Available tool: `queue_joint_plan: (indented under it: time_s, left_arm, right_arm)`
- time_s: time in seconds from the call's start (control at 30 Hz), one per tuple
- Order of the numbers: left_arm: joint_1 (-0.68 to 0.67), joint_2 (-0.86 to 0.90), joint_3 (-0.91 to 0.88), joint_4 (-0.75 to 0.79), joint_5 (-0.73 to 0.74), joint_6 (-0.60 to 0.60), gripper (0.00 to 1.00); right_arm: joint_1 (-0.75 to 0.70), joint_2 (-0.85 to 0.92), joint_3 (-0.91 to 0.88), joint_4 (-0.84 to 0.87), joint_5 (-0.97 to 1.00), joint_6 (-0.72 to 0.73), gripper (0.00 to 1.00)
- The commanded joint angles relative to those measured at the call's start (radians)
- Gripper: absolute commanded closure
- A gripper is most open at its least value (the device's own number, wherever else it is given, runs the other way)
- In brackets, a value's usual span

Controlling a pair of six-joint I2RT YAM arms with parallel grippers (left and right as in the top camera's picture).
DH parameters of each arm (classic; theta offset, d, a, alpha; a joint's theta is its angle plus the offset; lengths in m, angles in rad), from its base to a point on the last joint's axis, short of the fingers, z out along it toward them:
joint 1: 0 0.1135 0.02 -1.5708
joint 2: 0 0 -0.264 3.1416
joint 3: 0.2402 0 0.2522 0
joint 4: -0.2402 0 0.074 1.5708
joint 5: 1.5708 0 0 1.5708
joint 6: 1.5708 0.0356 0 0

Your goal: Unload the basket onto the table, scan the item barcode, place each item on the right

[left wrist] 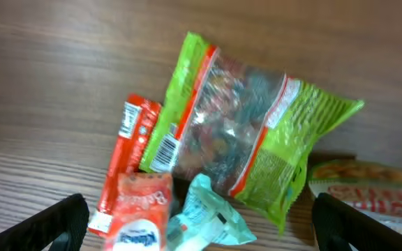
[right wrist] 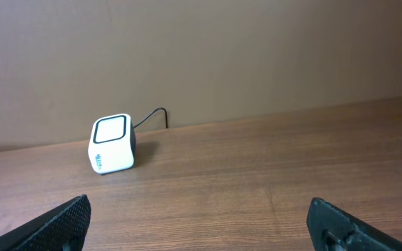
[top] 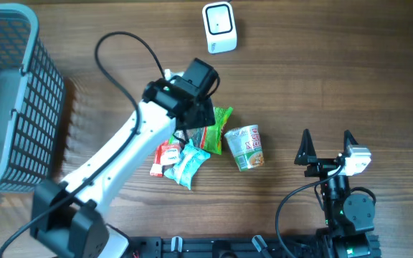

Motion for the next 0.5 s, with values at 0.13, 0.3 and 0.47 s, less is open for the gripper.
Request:
queue_joint_plan:
  time_s: [0.13,0.3,0.47]
  left_arm:
    - [0.316,-0.058,0.021,0.003,0.077,0.032,0.0]
    - [0.483,-0.053,0.02,0.011,0.077,0.032,0.0]
    - [0.495,-0.041,0.02,0.01,0.077,0.032,0.0]
  right_arm:
    - [-0.002,-0.005,-0.001,0.005,0.005,0.002,0.0]
    - [-0.002,-0.005,-0.001,0.005,0.005,0.002,0.0]
    - [-0.002,-0.005,-0.001,0.005,0.005,0.002,0.0]
